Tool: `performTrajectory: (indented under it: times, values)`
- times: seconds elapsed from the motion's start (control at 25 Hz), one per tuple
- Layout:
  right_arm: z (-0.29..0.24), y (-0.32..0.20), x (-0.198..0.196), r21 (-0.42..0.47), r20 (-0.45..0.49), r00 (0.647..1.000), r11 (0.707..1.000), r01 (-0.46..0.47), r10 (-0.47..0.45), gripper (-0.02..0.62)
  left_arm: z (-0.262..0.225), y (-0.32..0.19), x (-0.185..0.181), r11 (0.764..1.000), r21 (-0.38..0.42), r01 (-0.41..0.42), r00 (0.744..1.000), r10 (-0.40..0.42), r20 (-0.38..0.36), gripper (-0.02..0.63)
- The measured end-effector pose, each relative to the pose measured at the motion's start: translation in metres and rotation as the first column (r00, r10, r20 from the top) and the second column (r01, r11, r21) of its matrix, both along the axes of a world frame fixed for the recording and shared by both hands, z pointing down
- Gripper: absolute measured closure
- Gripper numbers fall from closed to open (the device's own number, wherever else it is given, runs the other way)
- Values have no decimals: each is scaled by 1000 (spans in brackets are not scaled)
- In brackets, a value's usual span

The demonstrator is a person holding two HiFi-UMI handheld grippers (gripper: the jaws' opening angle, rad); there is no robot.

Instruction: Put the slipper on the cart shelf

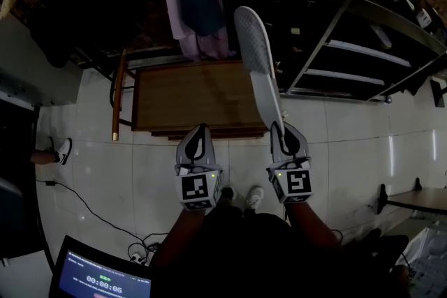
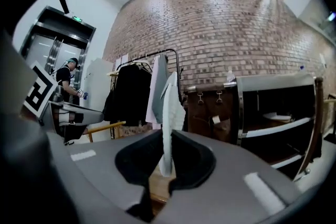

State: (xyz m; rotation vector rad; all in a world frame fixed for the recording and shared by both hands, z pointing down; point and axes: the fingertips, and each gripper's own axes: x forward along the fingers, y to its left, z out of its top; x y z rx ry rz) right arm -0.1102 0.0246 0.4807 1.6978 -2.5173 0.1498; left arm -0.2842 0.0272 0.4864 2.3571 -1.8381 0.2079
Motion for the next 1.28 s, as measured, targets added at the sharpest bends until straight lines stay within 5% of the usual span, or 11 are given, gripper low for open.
performTrajectory:
  times: [0.32, 0.56, 1.0, 1.28]
  values:
    - [-43, 15, 19, 136, -25, 1000, 991, -10, 13, 563, -53, 15, 25, 996, 85, -25, 994, 34, -99, 592]
    - [-57, 31, 38, 168, -26, 1000, 986, -12, 16, 563, -56, 28, 48, 995, 101, -17, 1000, 19, -18, 592]
    - [-70, 54, 93, 228, -91, 994, 973, -46, 68, 563, -64, 47, 103, 990, 134, -39, 999, 43, -23, 591]
    - [-37, 59, 146, 144, -62, 980, 973, -179, 190, 563, -63, 38, 147, 983, 121, -137, 990, 140, -20, 591]
